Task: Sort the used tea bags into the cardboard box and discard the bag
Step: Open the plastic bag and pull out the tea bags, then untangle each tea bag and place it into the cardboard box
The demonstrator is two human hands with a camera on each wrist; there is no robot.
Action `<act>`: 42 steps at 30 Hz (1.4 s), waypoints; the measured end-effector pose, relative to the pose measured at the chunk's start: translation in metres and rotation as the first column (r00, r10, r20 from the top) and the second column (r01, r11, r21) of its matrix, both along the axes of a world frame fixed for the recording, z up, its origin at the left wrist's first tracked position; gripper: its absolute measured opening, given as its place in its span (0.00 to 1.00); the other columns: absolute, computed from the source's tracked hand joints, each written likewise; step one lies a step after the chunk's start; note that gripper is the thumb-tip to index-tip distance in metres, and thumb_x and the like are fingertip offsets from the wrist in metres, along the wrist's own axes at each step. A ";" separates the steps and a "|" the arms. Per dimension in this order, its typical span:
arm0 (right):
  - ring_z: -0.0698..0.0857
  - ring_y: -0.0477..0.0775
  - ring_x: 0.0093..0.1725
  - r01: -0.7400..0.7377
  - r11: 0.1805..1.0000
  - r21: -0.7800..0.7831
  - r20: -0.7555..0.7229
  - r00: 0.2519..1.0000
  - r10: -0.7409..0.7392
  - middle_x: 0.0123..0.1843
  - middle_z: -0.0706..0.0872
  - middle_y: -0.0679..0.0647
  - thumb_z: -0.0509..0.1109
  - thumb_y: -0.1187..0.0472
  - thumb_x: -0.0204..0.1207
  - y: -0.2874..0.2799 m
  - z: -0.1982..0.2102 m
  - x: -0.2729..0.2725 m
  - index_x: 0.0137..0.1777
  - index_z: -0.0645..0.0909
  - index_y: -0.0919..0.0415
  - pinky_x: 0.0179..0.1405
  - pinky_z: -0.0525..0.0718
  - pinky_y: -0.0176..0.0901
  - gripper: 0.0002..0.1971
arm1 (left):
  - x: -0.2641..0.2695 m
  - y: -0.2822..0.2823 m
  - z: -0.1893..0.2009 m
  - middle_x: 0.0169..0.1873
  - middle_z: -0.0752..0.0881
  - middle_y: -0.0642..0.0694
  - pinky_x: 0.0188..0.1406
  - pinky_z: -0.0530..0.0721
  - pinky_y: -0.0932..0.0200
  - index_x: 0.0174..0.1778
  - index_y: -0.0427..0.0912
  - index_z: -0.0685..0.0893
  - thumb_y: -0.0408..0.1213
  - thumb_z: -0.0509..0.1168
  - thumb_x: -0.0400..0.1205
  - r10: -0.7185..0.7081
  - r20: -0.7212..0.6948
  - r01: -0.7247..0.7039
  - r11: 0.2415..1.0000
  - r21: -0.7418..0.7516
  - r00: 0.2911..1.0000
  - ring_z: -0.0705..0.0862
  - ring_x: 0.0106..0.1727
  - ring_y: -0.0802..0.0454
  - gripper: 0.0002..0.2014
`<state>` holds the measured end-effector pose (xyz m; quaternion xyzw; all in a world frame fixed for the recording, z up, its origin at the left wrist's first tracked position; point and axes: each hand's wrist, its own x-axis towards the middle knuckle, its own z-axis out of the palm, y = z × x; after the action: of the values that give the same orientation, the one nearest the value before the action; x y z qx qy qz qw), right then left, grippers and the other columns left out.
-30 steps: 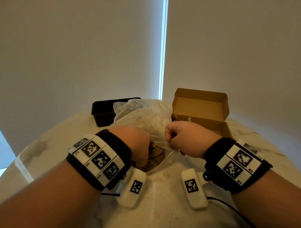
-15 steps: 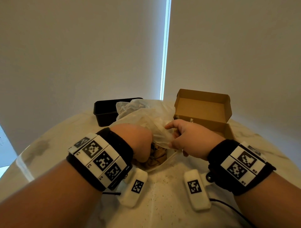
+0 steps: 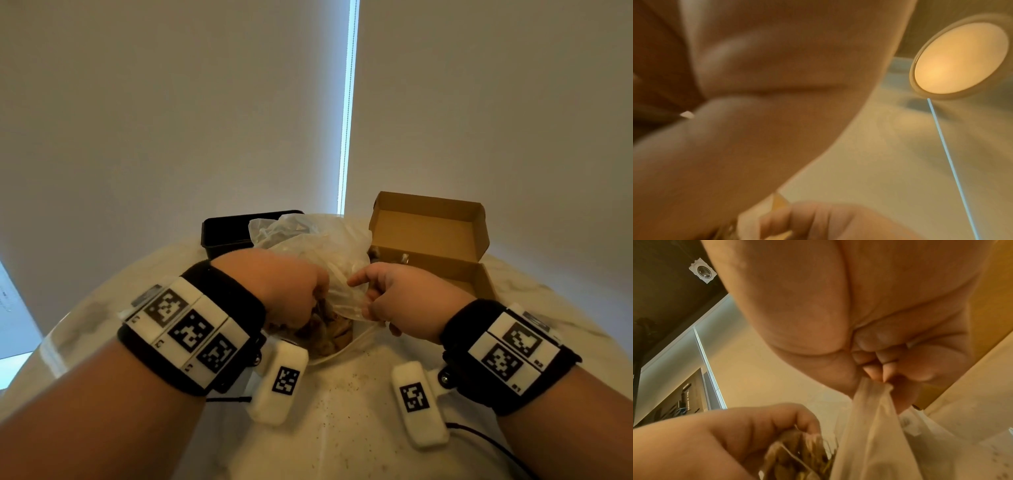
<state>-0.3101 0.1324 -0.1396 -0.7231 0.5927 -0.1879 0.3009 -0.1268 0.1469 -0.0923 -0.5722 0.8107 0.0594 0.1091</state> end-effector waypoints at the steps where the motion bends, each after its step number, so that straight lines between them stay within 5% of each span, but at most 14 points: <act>1: 0.82 0.49 0.36 0.001 1.000 0.000 0.003 1.000 -0.001 0.42 0.79 0.48 0.72 0.68 0.79 0.000 -0.001 0.000 0.72 0.78 0.45 0.37 0.85 0.41 0.25 | 0.004 0.001 0.005 0.44 0.79 0.57 0.33 0.79 0.64 0.70 0.61 0.75 0.35 0.64 0.81 -0.001 -0.045 0.000 1.000 -0.011 0.999 0.81 0.40 0.58 0.23; 9: 0.80 0.47 0.36 0.002 1.000 0.002 0.017 1.000 -0.002 0.42 0.78 0.48 0.71 0.69 0.79 -0.001 -0.004 0.001 0.72 0.79 0.45 0.34 0.82 0.38 0.25 | 0.022 0.002 0.025 0.40 0.82 0.52 0.32 0.77 0.61 0.54 0.58 0.77 0.34 0.65 0.79 -0.006 -0.378 -0.027 0.996 -0.082 0.926 0.82 0.38 0.55 0.13; 14: 0.81 0.48 0.37 0.000 1.000 0.012 0.014 1.000 0.000 0.41 0.78 0.47 0.70 0.69 0.79 -0.001 -0.004 0.001 0.72 0.78 0.45 0.35 0.82 0.37 0.25 | 0.026 0.000 0.032 0.40 0.87 0.46 0.33 0.84 0.56 0.54 0.54 0.78 0.28 0.65 0.79 -0.041 -0.680 -0.045 0.993 -0.108 0.732 0.87 0.37 0.50 0.15; 18: 0.80 0.48 0.36 -0.002 1.000 0.008 0.011 1.000 0.002 0.40 0.78 0.47 0.69 0.69 0.80 -0.001 -0.004 0.001 0.75 0.76 0.45 0.36 0.83 0.38 0.26 | 0.025 -0.002 0.033 0.41 0.89 0.43 0.31 0.86 0.61 0.55 0.51 0.78 0.28 0.62 0.81 -0.069 -0.867 -0.106 0.985 -0.138 0.493 0.89 0.35 0.51 0.13; 23: 0.79 0.45 0.34 -0.018 1.000 0.020 0.021 1.000 0.018 0.40 0.79 0.46 0.65 0.68 0.82 0.001 -0.007 0.004 0.77 0.75 0.45 0.32 0.80 0.34 0.26 | 0.017 -0.004 0.034 0.55 0.89 0.35 0.51 0.90 0.32 0.57 0.48 0.80 0.34 0.63 0.72 -0.114 -0.991 -0.206 0.970 -0.127 0.073 0.90 0.52 0.34 0.17; 28: 0.79 0.44 0.34 -0.030 0.999 0.026 0.034 0.999 0.029 0.43 0.80 0.45 0.65 0.68 0.82 -0.001 -0.009 0.009 0.76 0.76 0.43 0.31 0.80 0.33 0.26 | 0.013 -0.008 0.036 0.56 0.91 0.39 0.54 0.90 0.35 0.57 0.43 0.80 0.24 0.61 0.80 -0.158 -0.964 -0.162 0.979 -0.125 -0.213 0.90 0.58 0.37 0.14; 35: 0.87 0.44 0.43 0.014 0.999 -0.046 -0.001 1.000 -0.014 0.48 0.87 0.44 0.71 0.50 0.81 0.005 0.019 -0.022 0.66 0.82 0.42 0.38 0.85 0.35 0.14 | 0.002 -0.019 0.029 0.60 0.89 0.38 0.54 0.89 0.36 0.62 0.43 0.79 0.22 0.58 0.84 -0.138 -0.949 -0.095 0.989 -0.115 -0.284 0.88 0.60 0.33 0.15; 42: 0.80 0.40 0.50 0.234 0.965 -0.121 -0.047 0.969 -0.241 0.52 0.84 0.41 0.69 0.52 0.82 -0.009 0.017 -0.056 0.51 0.87 0.44 0.58 0.76 0.42 0.05 | -0.025 -0.017 0.032 0.58 0.89 0.39 0.53 0.90 0.40 0.63 0.42 0.79 0.21 0.57 0.86 -0.114 -0.925 -0.021 0.993 -0.115 -0.363 0.89 0.58 0.35 0.15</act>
<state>-0.3662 0.1234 -0.1225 -0.6684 0.6721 -0.2341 0.2159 -0.1516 0.1303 -0.0602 -0.2438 0.5726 0.4674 -0.6279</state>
